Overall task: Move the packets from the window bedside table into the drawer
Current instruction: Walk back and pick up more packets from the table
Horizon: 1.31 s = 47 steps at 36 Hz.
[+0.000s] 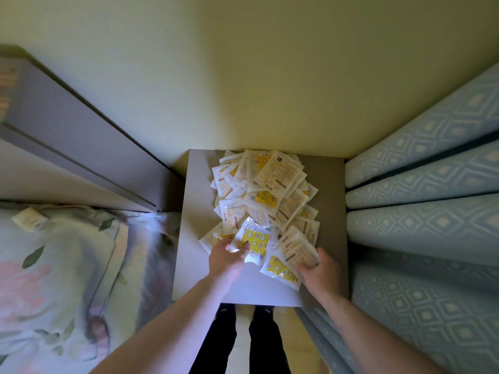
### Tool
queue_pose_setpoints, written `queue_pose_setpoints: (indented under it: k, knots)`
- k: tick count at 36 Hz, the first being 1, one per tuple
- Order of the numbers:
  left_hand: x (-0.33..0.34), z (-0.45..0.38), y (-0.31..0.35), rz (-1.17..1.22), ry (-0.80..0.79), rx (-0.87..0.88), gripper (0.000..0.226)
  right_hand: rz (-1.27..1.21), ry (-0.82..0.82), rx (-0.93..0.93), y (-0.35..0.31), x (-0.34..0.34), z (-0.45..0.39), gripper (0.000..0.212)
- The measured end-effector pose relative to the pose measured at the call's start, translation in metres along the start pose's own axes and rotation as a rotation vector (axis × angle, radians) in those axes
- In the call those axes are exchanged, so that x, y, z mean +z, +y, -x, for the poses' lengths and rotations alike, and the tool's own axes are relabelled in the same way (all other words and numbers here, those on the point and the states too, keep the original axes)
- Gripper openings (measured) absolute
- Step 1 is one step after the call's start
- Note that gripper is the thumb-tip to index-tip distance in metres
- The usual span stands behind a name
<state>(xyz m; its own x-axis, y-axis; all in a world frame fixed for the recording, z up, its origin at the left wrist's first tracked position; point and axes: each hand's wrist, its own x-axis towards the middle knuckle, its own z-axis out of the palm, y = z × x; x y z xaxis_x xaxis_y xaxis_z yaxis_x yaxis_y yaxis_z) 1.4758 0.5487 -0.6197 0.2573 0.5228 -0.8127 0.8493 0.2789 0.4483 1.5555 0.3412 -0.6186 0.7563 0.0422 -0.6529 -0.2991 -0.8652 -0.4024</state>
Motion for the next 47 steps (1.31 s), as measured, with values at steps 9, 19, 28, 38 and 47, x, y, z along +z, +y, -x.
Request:
queue_pose_setpoints:
  k: [9,19,28,38,47]
  knots:
    - [0.008,0.002,0.006,0.138,0.015,-0.077,0.055,-0.082,-0.018,0.009,-0.003,0.007,0.007,0.023]
    - [-0.002,0.017,-0.014,0.166,0.007,-0.146,0.049,-0.094,-0.019,0.009,0.005,-0.001,0.016,0.013]
    - [-0.043,0.058,-0.02,0.109,-0.013,0.001,0.03,-0.145,0.021,0.001,0.008,-0.014,0.05,0.009]
    - [-0.11,0.129,-0.005,-0.133,-0.002,0.331,0.025,-0.125,0.033,-0.073,-0.019,-0.064,0.14,0.02]
    - [-0.164,0.203,-0.024,-0.276,0.143,0.414,0.018,0.075,-0.026,-0.233,-0.058,-0.097,0.205,0.032]
